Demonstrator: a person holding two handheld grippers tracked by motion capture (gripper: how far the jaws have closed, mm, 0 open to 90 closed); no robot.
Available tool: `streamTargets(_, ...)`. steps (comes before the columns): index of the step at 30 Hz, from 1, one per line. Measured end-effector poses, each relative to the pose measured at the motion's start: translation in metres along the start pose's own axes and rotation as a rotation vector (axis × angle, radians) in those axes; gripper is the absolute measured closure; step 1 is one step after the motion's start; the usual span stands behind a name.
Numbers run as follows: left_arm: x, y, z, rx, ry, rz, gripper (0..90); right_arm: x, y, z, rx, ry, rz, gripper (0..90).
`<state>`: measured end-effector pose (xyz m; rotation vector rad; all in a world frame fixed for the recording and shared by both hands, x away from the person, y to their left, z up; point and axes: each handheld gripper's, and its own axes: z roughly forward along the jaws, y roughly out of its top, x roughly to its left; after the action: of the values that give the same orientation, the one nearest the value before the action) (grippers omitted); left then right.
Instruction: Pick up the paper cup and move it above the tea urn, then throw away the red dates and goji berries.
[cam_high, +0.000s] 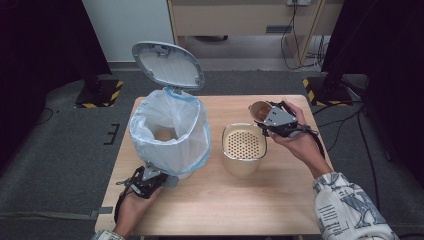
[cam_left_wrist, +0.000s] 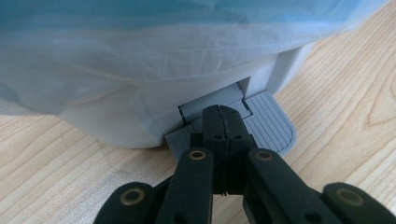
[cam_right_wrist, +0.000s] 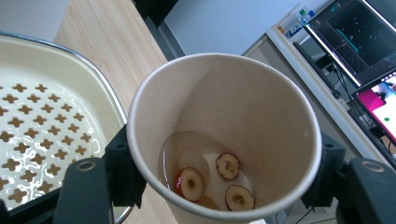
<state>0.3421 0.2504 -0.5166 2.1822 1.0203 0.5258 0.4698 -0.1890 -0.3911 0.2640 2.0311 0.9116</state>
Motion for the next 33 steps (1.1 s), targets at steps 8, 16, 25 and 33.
streamTargets(8, 0.0, 0.0, 0.0, 0.0, 0.0, -0.001, 90.0, 0.005, 0.003, 0.0, -0.001, 0.008, -0.034, 31.7)
streamTargets(16, 0.0, 0.0, 0.0, 0.0, 0.0, -0.001, 90.0, 0.011, 0.006, 0.001, 0.002, 0.011, -0.081, 31.7)
streamTargets(25, 0.0, 0.0, 0.0, 0.0, 0.0, -0.001, 90.0, 0.016, 0.009, 0.0, 0.003, 0.005, -0.137, 31.7)
streamTargets(33, 0.0, 0.0, 0.0, 0.0, -0.001, -0.002, 90.0, 0.02, 0.01, 0.0, 0.011, 0.007, -0.179, 31.6)
